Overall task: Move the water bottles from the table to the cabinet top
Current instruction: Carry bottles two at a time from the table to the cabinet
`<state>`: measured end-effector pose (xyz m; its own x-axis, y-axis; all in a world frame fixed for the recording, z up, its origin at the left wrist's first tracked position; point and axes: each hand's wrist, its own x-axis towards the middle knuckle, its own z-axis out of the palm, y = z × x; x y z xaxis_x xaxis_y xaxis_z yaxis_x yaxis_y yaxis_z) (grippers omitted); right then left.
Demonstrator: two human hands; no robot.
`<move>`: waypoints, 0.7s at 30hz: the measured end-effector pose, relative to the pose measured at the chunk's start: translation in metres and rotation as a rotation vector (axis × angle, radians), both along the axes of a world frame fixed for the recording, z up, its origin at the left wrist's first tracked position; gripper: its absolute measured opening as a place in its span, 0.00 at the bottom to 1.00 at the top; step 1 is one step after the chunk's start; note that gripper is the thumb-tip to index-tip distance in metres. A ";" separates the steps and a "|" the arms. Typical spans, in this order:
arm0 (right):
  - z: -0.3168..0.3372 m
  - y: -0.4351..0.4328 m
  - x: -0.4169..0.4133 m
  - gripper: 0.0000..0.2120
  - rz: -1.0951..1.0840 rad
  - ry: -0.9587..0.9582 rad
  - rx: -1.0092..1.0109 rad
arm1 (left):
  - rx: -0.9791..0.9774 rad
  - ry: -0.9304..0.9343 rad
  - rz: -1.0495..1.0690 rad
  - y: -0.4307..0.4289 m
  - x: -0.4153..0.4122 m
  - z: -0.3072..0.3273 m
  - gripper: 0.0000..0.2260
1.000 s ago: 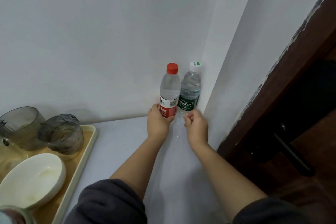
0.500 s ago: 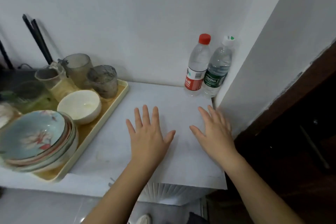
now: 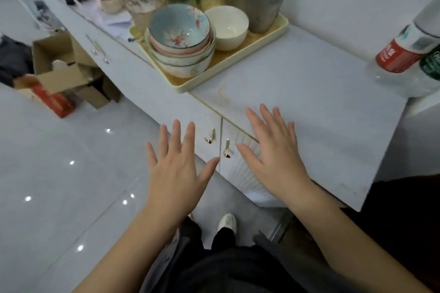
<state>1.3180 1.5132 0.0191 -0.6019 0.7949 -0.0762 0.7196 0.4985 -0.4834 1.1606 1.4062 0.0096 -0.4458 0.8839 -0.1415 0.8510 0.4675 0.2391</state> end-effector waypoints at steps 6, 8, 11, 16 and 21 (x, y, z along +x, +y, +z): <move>-0.029 -0.036 -0.048 0.32 0.297 -0.052 -0.031 | -0.104 -0.076 0.184 -0.062 -0.023 -0.026 0.40; -0.036 -0.046 -0.069 0.33 0.369 -0.169 -0.047 | -0.123 -0.088 0.248 -0.080 -0.034 -0.033 0.41; -0.044 -0.067 -0.108 0.33 0.479 -0.293 -0.028 | -0.169 -0.101 0.330 -0.111 -0.058 -0.043 0.42; -0.053 -0.124 -0.183 0.34 0.628 -0.465 -0.022 | -0.217 -0.112 0.436 -0.177 -0.110 -0.051 0.38; -0.057 -0.202 -0.262 0.33 0.781 -0.487 -0.033 | -0.230 -0.133 0.585 -0.261 -0.165 -0.055 0.35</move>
